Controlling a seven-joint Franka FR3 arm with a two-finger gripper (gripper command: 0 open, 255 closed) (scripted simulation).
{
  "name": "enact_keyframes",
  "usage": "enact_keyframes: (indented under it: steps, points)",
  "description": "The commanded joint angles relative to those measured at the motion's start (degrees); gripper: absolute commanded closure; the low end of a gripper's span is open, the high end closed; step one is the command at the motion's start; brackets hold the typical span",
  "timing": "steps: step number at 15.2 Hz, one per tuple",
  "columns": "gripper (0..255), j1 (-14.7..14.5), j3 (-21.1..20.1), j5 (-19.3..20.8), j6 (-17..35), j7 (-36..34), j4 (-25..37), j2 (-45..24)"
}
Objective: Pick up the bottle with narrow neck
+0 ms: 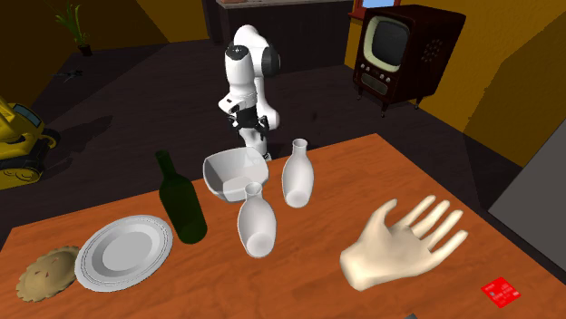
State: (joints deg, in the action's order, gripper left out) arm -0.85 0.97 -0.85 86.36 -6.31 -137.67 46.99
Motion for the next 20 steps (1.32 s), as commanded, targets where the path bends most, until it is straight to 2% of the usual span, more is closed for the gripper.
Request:
enact_keyframes:
  steps: [1,12,20]
  points:
    - [0,0.00,0.00,0.00,0.00,0.00,0.00,0.00]
    - [0,-1.87,-7.73,-3.26,-4.16,-9.45,25.39,-21.28]
    - [0,-3.24,-12.85,-1.80,-11.60,-17.18,50.64,-39.36]
